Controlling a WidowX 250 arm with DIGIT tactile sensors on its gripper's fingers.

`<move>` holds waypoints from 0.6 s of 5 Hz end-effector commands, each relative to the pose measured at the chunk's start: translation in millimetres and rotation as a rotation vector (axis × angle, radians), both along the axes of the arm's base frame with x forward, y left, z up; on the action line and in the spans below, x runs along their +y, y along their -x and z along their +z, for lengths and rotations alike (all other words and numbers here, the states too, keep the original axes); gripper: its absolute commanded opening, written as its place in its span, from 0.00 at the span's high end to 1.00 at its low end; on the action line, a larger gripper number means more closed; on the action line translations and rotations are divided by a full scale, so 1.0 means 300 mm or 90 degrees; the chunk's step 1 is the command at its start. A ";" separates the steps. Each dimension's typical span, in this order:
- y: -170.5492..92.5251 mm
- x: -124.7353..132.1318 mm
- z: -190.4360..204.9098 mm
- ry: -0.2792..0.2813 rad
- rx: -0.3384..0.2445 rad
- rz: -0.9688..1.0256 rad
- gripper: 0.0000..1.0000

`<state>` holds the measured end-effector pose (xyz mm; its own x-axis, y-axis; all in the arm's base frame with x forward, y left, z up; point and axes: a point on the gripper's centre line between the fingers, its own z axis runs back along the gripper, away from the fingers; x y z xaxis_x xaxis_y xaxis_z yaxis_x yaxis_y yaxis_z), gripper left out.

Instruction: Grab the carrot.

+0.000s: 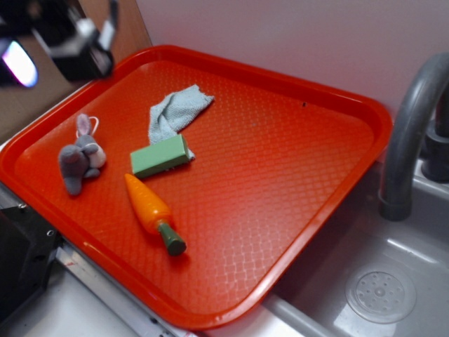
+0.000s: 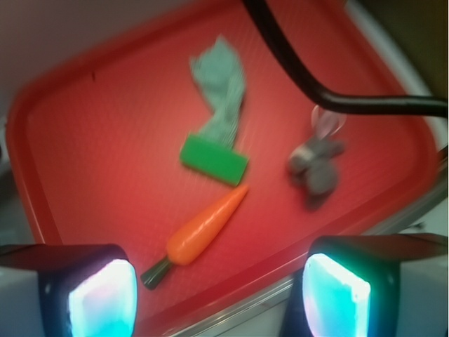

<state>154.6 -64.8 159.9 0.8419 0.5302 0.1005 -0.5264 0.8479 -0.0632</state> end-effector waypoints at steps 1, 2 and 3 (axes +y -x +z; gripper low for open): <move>-0.078 0.013 -0.206 0.053 0.012 0.056 0.00; -0.085 0.018 -0.287 0.083 0.033 0.063 0.00; -0.069 0.008 -0.366 0.107 0.063 0.056 0.00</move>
<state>171.3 -66.4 47.1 0.8010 0.5920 -0.0885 -0.5986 0.7913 -0.1245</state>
